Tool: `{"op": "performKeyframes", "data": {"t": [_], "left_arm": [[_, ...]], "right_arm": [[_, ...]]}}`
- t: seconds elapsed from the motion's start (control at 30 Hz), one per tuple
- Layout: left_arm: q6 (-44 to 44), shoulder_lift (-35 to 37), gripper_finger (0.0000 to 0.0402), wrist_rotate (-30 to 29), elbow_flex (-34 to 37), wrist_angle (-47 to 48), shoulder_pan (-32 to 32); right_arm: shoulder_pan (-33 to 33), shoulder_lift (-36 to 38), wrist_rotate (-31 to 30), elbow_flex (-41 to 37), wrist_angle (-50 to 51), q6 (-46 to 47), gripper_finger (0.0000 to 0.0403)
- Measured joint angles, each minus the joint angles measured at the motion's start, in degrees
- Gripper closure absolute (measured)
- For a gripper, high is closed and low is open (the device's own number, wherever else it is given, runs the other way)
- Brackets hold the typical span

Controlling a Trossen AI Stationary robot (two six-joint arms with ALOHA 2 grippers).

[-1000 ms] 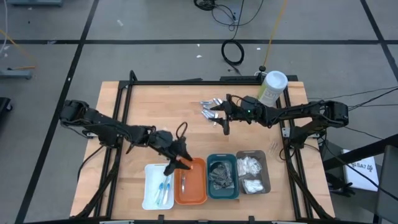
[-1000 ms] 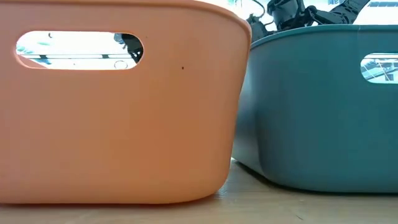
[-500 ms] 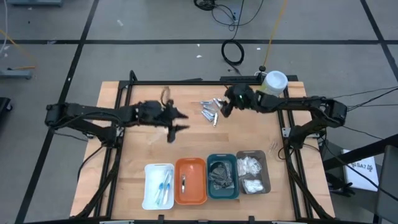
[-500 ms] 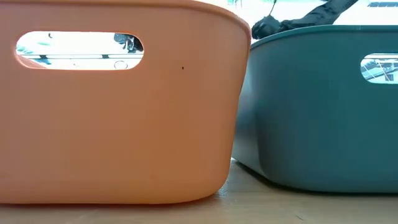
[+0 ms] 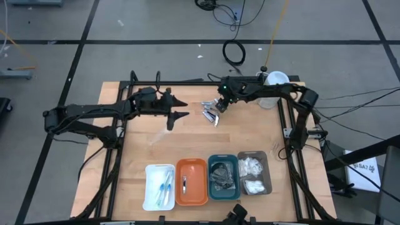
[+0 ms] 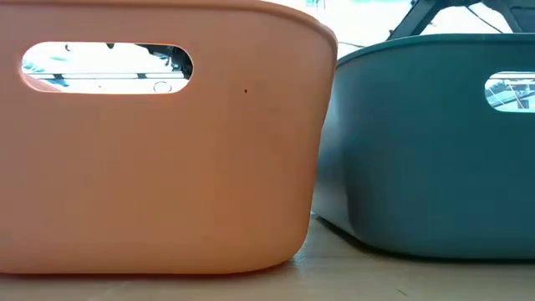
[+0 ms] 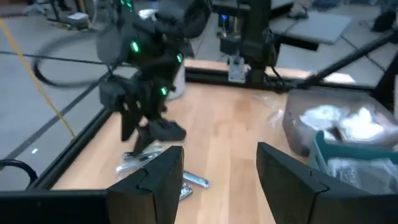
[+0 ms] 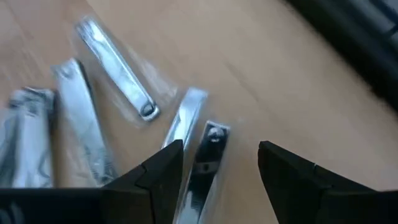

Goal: Pick & Place Travel size toiletries
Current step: Put the silver nail cutter into the orange bin

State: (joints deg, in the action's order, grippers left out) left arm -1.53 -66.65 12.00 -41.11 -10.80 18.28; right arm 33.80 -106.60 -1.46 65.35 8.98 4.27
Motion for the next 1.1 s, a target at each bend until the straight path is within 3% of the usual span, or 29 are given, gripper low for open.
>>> {"op": "performKeyframes", "data": {"t": [0.33,0.53,0.77,1.0,1.1], "left_arm": [[4.0,-0.1,0.0201,-1.4,4.0,-3.9,1.8],[5.3,-0.2,0.0201,-4.2,4.0,-2.4,1.8],[5.4,-0.2,0.0201,-5.0,4.0,-2.2,1.8],[6.1,-0.2,0.0201,-5.1,4.0,-0.7,1.8],[6.7,-0.2,0.0201,-5.1,4.0,-0.8,1.7]], "right_arm": [[0.4,-2.7,-0.3,0.8,2.1,1.0,0.0222],[0.5,-2.5,-3.3,0.8,8.7,1.1,0.0253],[0.6,-2.4,-2.7,0.8,9.8,0.8,0.0287],[0.7,-2.4,0.0,0.8,11.1,-1.4,0.0353],[0.5,-1.9,-0.1,0.7,11.3,-2.6,0.0354]]}}
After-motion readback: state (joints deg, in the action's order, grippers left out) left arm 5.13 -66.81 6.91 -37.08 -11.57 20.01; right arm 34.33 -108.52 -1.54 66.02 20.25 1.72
